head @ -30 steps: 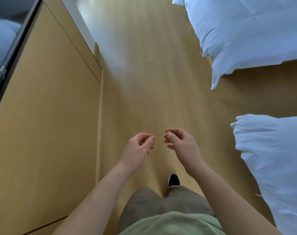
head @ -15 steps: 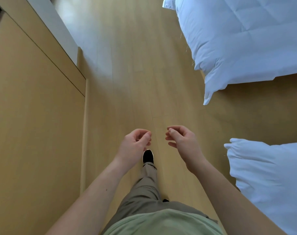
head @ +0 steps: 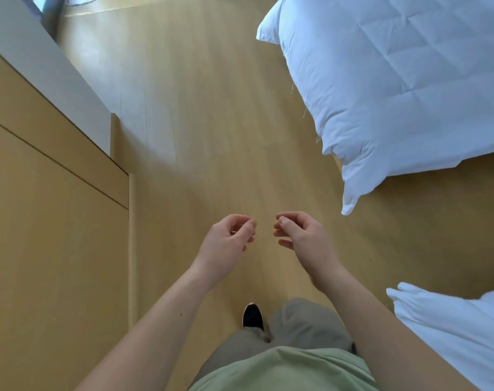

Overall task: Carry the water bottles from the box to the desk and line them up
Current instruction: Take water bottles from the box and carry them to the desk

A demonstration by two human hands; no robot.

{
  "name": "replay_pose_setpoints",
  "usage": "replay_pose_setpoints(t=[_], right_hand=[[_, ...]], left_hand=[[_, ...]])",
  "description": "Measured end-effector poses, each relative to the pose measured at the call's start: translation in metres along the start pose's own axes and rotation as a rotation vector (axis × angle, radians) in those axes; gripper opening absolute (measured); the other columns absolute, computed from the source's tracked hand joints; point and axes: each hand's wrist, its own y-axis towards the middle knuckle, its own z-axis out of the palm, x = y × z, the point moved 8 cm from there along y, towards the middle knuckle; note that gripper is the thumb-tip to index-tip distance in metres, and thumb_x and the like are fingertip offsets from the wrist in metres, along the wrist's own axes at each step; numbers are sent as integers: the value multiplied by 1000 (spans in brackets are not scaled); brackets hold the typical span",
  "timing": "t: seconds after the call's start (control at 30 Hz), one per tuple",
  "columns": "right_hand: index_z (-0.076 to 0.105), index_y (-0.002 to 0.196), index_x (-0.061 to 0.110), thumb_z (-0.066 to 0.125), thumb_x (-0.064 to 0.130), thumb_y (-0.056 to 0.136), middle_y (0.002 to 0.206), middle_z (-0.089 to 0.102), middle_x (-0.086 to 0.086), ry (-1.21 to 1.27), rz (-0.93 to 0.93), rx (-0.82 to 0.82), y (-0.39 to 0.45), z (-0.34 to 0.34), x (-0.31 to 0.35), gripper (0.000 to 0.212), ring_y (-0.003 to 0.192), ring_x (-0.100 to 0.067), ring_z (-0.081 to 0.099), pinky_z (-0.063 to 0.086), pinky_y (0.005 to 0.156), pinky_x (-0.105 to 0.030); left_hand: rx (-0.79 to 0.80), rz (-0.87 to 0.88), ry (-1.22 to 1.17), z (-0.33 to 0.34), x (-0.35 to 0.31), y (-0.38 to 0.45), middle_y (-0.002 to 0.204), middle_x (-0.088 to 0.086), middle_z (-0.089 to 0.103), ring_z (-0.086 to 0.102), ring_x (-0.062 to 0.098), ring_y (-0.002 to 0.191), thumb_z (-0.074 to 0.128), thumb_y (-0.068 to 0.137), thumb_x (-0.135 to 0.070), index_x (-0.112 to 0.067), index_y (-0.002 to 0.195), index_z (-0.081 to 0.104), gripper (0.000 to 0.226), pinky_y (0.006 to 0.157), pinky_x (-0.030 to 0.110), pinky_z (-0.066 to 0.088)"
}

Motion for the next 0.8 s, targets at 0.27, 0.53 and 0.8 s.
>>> replay_pose_setpoints(t=[0.27, 0.53, 0.8], right_hand=[[70, 107, 16, 57, 18, 102, 98, 74, -2, 1, -3, 1, 112, 9, 59, 14, 91, -14, 72, 58, 78, -26], [70, 108, 14, 57, 17, 102, 96, 74, -3, 36, 20, 62, 252, 5, 128, 15, 91, -16, 72, 60, 87, -36], [70, 105, 20, 58, 21, 101, 98, 74, 0, -25, -40, 134, 358, 12, 201, 13, 93, -14, 72, 61, 85, -33]], left_hand=[[-3, -3, 35, -14, -40, 109, 92, -17, 75, 72, 5, 89, 60, 102, -38, -30, 106, 69, 13, 84, 32, 60], [-69, -27, 81, -27, -108, 235, 91, -16, 75, 72, 5, 89, 60, 102, -38, -29, 107, 70, 14, 84, 31, 59], [-154, -39, 8, -35, -164, 339, 92, -11, 77, 74, 8, 89, 61, 102, -34, -26, 106, 71, 13, 84, 35, 60]])
